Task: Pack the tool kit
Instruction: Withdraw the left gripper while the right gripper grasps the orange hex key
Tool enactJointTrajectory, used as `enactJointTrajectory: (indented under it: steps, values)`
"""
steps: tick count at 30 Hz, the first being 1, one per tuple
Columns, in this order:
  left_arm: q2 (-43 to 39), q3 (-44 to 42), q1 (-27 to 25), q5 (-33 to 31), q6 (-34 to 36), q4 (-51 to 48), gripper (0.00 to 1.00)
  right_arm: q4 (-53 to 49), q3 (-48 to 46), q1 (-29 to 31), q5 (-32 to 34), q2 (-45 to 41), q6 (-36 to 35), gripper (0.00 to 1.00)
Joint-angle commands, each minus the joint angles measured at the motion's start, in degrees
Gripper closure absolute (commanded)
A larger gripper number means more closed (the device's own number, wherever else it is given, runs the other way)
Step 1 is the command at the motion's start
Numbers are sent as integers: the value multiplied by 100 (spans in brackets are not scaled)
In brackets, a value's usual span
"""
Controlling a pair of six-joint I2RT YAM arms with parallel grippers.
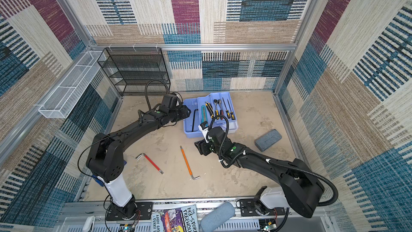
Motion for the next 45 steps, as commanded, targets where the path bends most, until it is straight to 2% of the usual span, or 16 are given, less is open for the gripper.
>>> enactJointTrajectory:
  steps: [1,6,12,20,28,38,45]
  values:
    - [-357,-421,66,-273,175,368,44,4,179,350,173,251,130,34]
    - [-924,-1082,314,-337,136,471,41,-378,511,894,382,838,229,36]
    - [-1482,-1580,592,-534,185,309,33,-878,928,1311,619,1552,428,41]
    - [-2068,-2225,956,-574,180,244,26,-1363,1415,1565,739,2267,551,46]
    - [-2532,-2713,1232,-546,179,259,25,-1860,1812,1610,887,2744,716,50]
    - [-2873,-3067,1446,-599,278,233,25,-2108,1940,1604,825,3010,637,68]
    - [-3092,-3207,1590,-604,393,151,25,-2177,2165,1600,821,3224,544,85]
